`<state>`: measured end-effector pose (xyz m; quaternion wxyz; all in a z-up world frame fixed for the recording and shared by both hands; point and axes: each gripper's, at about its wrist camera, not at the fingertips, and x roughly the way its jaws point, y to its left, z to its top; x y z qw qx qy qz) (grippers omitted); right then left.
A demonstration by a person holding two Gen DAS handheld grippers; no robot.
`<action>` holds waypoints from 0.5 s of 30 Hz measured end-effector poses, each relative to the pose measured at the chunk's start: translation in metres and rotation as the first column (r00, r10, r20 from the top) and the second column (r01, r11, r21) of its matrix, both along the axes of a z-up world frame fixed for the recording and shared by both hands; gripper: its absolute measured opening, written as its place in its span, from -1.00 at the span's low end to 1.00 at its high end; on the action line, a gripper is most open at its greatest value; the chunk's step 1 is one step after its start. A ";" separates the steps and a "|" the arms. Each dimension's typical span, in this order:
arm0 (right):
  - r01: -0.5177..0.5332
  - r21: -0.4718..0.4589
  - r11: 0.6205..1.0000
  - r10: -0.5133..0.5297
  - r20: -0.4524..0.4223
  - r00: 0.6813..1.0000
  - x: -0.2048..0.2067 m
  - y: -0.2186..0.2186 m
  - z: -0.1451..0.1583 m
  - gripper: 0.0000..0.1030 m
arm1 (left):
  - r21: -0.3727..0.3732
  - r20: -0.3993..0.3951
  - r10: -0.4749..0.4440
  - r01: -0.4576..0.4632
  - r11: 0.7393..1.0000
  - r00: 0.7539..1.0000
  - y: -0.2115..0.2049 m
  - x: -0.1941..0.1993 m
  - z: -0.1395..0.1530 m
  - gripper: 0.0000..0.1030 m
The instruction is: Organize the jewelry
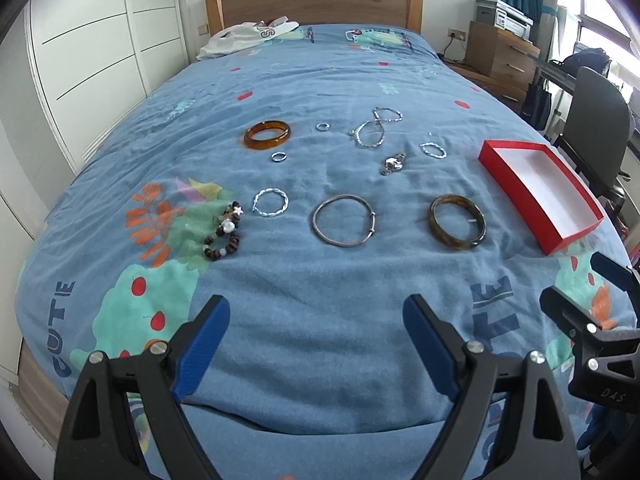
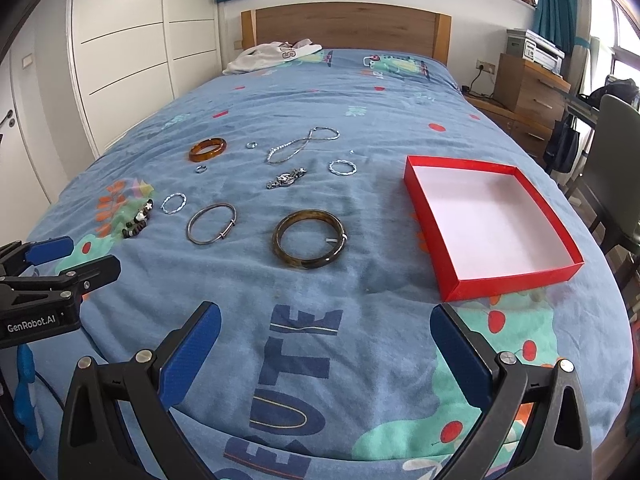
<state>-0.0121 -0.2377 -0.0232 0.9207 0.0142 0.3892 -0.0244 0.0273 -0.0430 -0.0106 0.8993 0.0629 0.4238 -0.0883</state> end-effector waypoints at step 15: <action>-0.003 -0.008 1.000 0.003 -0.017 1.000 0.011 0.001 0.002 0.99 | -0.012 -0.029 -0.032 0.032 0.999 0.999 0.003 0.019 -0.009 0.71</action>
